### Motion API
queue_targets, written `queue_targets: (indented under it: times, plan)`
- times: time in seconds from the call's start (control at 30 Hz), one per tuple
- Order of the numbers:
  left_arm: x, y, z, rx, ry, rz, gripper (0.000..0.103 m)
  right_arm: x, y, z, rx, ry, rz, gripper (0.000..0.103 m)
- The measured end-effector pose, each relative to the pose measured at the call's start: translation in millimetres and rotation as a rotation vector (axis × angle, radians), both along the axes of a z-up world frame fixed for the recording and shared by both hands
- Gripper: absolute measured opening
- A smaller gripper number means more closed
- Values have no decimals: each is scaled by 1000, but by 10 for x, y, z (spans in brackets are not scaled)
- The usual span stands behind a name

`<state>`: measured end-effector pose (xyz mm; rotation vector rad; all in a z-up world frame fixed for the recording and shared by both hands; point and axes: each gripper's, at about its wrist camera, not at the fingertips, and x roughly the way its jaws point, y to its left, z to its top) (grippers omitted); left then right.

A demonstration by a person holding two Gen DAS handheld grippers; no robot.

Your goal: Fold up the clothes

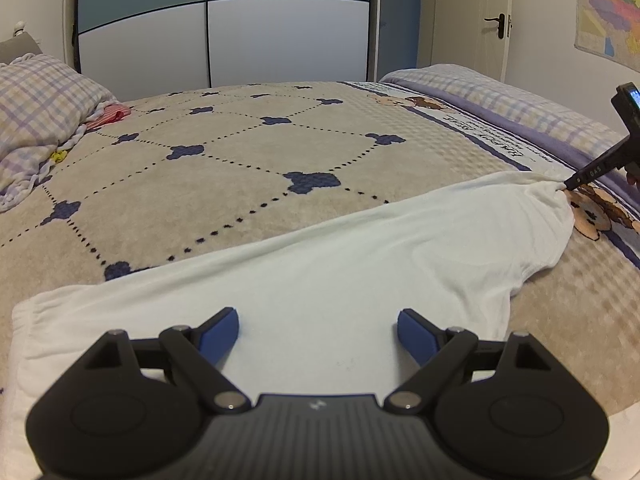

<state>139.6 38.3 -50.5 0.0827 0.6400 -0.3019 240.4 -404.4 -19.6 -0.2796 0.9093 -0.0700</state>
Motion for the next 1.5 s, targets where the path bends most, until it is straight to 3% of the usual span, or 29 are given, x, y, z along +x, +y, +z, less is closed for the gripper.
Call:
queue_targets:
  times: [0.17, 0.2, 0.23, 0.53, 0.8, 0.97, 1.13, 1.37, 1.5]
  plan:
    - [0, -12, -3, 7, -1, -1, 88, 41, 12, -43, -64, 2, 35, 26]
    - [1, -11, -3, 7, -1, -1, 88, 46, 6, -40, -68, 4, 35, 9]
    - [3, -9, -2, 5, 0, -1, 88, 40, 8, -31, -75, 6, 34, 2]
    - [3, 5, 4, -7, 1, 1, 88, -240, 161, 421, -169, -12, 71, 2]
    - [2, 16, 7, -16, 2, 9, 88, -217, 280, 794, -229, 58, 73, 1]
    - [2, 9, 2, -8, 0, 7, 88, 185, 197, 537, -228, 136, 40, 2]
    - [5, 11, -4, -3, -1, 4, 88, 613, 182, 263, -227, 153, 4, 2]
    - [4, 14, -11, 1, -2, 2, 88, 901, 190, 89, -218, 99, -48, 2]
    - [4, 19, -11, 1, -2, 2, 89, 868, 72, 159, -198, 53, -114, 2]
